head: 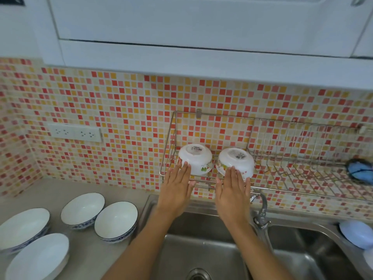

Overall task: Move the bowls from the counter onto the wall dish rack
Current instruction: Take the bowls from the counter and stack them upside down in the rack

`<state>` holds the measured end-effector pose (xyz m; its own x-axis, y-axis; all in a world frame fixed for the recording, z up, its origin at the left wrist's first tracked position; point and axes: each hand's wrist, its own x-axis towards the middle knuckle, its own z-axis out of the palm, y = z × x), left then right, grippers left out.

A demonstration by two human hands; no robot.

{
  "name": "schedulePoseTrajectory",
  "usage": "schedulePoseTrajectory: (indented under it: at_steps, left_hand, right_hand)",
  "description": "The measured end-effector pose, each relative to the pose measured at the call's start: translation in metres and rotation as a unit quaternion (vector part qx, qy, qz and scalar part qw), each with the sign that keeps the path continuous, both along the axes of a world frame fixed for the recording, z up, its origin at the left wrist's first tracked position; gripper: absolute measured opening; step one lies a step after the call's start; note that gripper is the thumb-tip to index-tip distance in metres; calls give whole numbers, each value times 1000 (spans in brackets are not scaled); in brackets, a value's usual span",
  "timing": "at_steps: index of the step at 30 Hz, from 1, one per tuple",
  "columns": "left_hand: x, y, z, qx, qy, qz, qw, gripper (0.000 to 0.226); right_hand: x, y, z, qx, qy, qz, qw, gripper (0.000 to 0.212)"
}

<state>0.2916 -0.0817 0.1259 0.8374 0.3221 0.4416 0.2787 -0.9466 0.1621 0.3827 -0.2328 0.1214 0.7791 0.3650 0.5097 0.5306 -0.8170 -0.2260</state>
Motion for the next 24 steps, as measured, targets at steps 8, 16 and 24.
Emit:
schedulePoseTrajectory:
  at_steps: [8,16,24]
  left_hand:
    - [-23,-1,-12,-3,21,-26,999,60]
    - [-133,43,-63,-130,54,59,988,73]
    - [-286,160,-105,-184,49,240,952,67]
  right_hand:
    - [-47,11,-32,25,16,61,998,70]
    - [-115,76,-80,-56,130,215,966,71]
    - [-209,194,-102,-64,211,336,916,78]
